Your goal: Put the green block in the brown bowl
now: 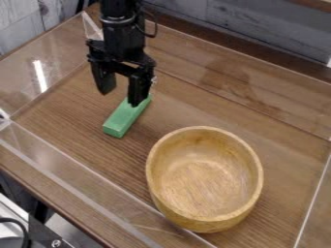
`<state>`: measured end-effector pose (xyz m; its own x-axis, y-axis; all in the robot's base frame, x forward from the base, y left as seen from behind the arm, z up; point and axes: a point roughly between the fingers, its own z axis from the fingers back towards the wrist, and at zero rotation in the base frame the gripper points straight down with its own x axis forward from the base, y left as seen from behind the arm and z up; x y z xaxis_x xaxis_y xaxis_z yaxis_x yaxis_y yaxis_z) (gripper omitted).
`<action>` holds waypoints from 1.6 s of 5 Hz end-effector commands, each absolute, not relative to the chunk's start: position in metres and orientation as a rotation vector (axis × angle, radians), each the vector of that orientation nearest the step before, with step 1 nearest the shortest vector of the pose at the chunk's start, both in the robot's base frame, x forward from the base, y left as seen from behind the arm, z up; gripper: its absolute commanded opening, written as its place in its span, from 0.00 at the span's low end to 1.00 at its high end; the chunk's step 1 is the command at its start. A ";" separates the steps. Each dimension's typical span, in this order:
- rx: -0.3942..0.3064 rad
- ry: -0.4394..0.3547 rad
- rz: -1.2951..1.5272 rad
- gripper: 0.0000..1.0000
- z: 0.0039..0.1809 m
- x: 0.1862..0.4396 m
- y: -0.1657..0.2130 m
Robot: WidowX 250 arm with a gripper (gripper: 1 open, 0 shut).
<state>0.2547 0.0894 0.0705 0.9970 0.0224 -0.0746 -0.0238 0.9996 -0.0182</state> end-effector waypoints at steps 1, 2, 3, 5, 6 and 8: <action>-0.013 0.039 0.028 1.00 0.076 0.260 0.095; -0.019 0.042 0.029 1.00 0.072 0.261 0.097; -0.027 0.045 0.029 1.00 0.070 0.263 0.098; -0.040 0.050 0.028 1.00 0.069 0.267 0.100; -0.049 0.055 0.027 1.00 0.070 0.269 0.100; -0.066 0.067 0.029 1.00 0.072 0.271 0.101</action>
<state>0.2632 0.0951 0.0583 0.9931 0.0163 -0.1162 -0.0260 0.9963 -0.0821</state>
